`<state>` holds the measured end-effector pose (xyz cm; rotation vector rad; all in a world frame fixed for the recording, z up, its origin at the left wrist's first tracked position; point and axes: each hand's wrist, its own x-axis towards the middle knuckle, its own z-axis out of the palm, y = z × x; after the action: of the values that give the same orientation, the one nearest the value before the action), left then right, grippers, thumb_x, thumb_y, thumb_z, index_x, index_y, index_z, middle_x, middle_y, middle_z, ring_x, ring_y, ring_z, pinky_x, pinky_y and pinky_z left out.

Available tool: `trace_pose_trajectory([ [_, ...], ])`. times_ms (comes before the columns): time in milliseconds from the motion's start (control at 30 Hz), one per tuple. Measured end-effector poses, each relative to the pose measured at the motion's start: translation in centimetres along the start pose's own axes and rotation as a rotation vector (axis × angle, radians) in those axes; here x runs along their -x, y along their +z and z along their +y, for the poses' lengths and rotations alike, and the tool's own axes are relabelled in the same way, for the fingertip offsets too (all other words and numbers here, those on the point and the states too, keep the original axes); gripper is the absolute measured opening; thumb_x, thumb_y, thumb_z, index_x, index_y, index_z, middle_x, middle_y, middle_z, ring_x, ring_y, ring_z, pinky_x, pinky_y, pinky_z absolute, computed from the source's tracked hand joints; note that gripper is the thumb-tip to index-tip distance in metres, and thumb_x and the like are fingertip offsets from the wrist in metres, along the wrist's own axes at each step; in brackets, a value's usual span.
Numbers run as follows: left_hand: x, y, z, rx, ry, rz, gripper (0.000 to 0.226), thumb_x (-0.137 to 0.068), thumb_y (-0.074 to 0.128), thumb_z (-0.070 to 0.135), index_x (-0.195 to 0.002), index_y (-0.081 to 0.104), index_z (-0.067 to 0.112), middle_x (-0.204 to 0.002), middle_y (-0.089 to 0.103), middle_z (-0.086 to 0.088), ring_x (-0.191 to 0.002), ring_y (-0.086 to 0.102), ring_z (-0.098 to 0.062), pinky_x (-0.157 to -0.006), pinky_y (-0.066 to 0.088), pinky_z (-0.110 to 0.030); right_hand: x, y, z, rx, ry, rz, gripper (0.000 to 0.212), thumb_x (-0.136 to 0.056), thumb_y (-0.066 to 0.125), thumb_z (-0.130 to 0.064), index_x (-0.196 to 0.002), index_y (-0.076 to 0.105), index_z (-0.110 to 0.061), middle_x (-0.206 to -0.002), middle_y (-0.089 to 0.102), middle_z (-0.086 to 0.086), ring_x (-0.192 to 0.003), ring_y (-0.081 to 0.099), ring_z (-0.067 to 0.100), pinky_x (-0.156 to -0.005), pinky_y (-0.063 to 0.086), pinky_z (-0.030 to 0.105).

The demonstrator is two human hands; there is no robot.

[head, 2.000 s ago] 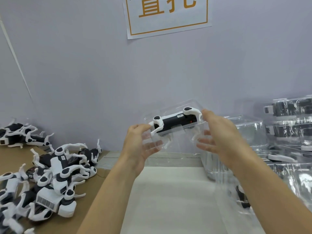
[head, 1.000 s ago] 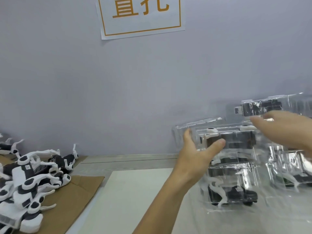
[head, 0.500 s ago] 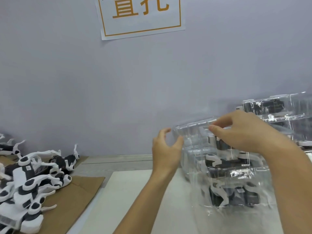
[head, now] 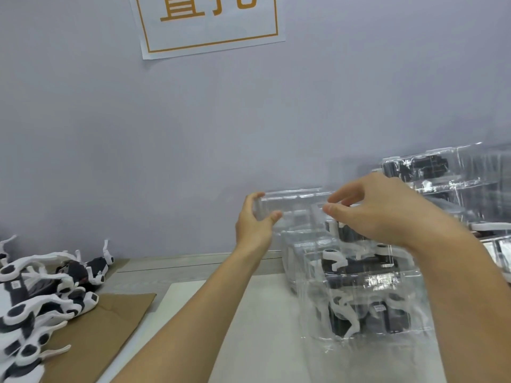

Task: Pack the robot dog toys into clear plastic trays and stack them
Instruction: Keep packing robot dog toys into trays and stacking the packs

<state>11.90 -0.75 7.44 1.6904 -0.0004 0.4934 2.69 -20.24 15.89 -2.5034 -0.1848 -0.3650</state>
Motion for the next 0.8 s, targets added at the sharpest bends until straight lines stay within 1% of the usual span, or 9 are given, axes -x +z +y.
trace_pose_trajectory([
  [133,0.4,-4.4,1.9,0.005,0.081,0.121,0.045,-0.090,0.073,0.011,-0.119,0.055,0.042,-0.126,0.044,0.007,-0.136,0.040,-0.018,-0.104,0.049,-0.050,0.1,0.0,-0.3,0.020,0.005,0.010,0.035,-0.088,0.064,-0.054,-0.117,0.067,-0.034,-0.113,0.069,-0.008,-0.094,0.061,0.013,-0.086,0.047,0.034],
  [200,1.4,-7.0,2.8,-0.006,0.113,0.190,0.050,-0.086,0.075,0.008,-0.116,0.059,0.045,-0.119,0.049,0.015,-0.133,0.044,-0.016,-0.104,0.049,-0.048,0.1,-0.1,-0.3,0.007,0.028,0.029,0.038,-0.086,0.067,-0.054,-0.118,0.066,-0.033,-0.105,0.069,-0.008,-0.087,0.061,0.009,-0.090,0.050,0.036],
  [267,2.8,-9.6,3.3,-0.046,0.153,0.276,0.053,-0.081,0.079,0.006,-0.111,0.063,0.047,-0.109,0.049,0.032,-0.130,0.051,-0.015,-0.103,0.047,-0.035,0.1,-0.1,-0.3,0.010,0.060,0.056,0.037,-0.084,0.069,-0.054,-0.115,0.065,-0.034,-0.093,0.071,-0.008,-0.084,0.060,0.007,-0.094,0.051,0.040],
  [300,3.6,-10.8,3.4,-0.065,0.169,0.318,0.054,-0.079,0.080,0.005,-0.108,0.064,0.048,-0.108,0.048,0.034,-0.128,0.051,-0.011,-0.100,0.044,-0.027,0.1,-0.1,-0.4,0.022,0.071,0.070,0.035,-0.084,0.070,-0.053,-0.113,0.066,-0.034,-0.089,0.071,-0.008,-0.087,0.060,0.010,-0.095,0.052,0.042],
  [400,5.4,-13.7,3.3,-0.137,0.195,0.378,0.057,-0.077,0.081,0.002,-0.107,0.066,0.049,-0.121,0.051,0.017,-0.117,0.045,-0.002,-0.092,0.035,-0.019,0.1,0.1,-1.2,0.082,0.069,0.143,0.032,-0.084,0.071,-0.047,-0.112,0.068,-0.030,-0.098,0.071,-0.003,-0.097,0.062,0.021,-0.095,0.052,0.043],
  [533,6.3,-15.5,4.3,-0.292,0.196,0.332,0.056,-0.078,0.079,-0.001,-0.110,0.066,0.043,-0.129,0.047,0.009,-0.115,0.040,-0.002,-0.098,0.032,-0.022,0.2,0.8,-2.9,0.084,-0.017,0.184,0.026,-0.088,0.069,-0.038,-0.112,0.070,-0.027,-0.103,0.069,-0.004,-0.101,0.062,0.022,-0.092,0.047,0.036],
  [633,6.6,-16.4,5.5,-0.399,0.205,0.242,0.056,-0.078,0.080,0.001,-0.113,0.065,0.042,-0.129,0.048,0.009,-0.115,0.039,0.000,-0.098,0.029,-0.022,0.6,2.3,-4.7,0.052,-0.189,0.172,0.029,-0.090,0.067,-0.036,-0.117,0.069,-0.027,-0.097,0.066,-0.008,-0.115,0.057,0.019,-0.099,0.042,0.035],
  [700,6.9,-16.7,6.2,-0.457,0.209,0.168,0.057,-0.079,0.079,0.002,-0.114,0.064,0.045,-0.130,0.047,0.010,-0.114,0.039,0.002,-0.096,0.028,-0.020,0.8,4.1,-6.2,-0.055,-0.304,0.130,0.034,-0.088,0.068,-0.041,-0.121,0.067,-0.032,-0.109,0.065,-0.013,-0.118,0.055,0.012,-0.101,0.040,0.029],
  [800,7.4,-16.6,7.0,-0.557,0.255,0.053,0.061,-0.079,0.078,0.003,-0.120,0.063,0.047,-0.131,0.048,0.013,-0.117,0.040,0.003,-0.090,0.029,-0.009,1.4,8.0,-8.3,-0.157,-0.420,-0.034,0.053,-0.084,0.071,-0.048,-0.133,0.057,-0.034,-0.123,0.061,-0.014,-0.119,0.053,0.005,-0.101,0.039,0.022],
])
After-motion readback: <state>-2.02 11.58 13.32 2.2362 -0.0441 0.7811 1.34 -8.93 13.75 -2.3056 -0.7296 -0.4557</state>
